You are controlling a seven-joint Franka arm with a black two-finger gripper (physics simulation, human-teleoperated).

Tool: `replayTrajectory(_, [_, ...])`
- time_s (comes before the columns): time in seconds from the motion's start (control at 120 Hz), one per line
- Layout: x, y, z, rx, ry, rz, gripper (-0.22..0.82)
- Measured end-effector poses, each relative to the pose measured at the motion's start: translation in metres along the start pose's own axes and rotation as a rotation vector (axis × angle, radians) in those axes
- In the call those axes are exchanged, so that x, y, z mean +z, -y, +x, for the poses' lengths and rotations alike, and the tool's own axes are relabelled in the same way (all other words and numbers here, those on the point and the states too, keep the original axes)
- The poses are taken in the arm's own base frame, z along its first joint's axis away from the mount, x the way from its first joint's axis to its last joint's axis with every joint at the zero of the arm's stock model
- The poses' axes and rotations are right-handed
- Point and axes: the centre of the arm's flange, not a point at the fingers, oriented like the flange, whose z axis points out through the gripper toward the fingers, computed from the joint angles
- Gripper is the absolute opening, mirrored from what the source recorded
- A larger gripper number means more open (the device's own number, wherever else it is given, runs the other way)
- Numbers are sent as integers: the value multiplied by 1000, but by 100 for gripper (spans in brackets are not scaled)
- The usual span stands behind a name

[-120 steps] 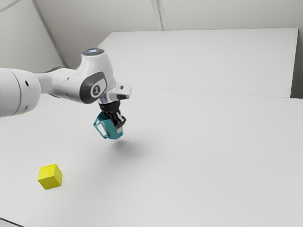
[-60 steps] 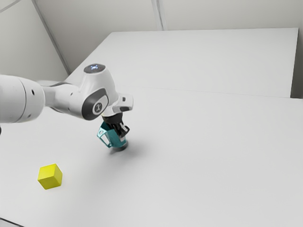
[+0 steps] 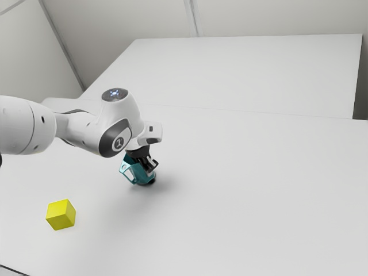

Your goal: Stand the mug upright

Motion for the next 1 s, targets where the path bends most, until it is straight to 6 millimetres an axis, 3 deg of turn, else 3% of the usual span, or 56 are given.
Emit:
replayTrajectory(0.483, [-10,2,2,-18,-26,4,26])
replayTrajectory(1.0, [-70,3,0,-29,-109,10,35])
